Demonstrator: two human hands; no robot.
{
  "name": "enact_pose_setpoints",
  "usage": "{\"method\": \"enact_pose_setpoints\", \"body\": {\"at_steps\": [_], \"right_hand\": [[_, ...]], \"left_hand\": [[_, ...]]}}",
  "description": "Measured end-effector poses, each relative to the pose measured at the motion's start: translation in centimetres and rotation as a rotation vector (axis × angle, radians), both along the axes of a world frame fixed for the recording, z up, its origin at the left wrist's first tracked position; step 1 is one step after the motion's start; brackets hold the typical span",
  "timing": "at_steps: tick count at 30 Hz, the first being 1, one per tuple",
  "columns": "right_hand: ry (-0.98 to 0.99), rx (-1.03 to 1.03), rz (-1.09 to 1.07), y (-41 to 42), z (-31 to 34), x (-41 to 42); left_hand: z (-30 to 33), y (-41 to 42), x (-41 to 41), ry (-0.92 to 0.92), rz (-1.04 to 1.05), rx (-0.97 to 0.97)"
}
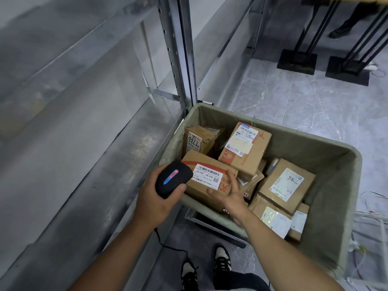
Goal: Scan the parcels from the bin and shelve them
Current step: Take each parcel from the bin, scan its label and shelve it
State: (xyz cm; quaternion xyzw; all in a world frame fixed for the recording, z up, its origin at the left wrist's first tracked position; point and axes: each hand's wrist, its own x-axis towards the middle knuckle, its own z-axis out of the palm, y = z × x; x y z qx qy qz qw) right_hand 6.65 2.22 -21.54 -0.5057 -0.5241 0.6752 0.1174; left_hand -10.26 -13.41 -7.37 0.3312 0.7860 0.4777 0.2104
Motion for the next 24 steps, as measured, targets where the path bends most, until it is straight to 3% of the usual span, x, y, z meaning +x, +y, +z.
{"method": "enact_pose_setpoints", "body": {"at_steps": [9,24], "right_hand": [[-0.09,0.252,0.048,-1.1,6.0,2.6],[-0.08,0.696,0.119,-4.0,14.8,1.8]], "left_hand": [[0.6,-1.7,-1.3,0.026,-0.031,0.019],[4.1,-7.7,-3.1,0.089,-0.115,0.162]]}}
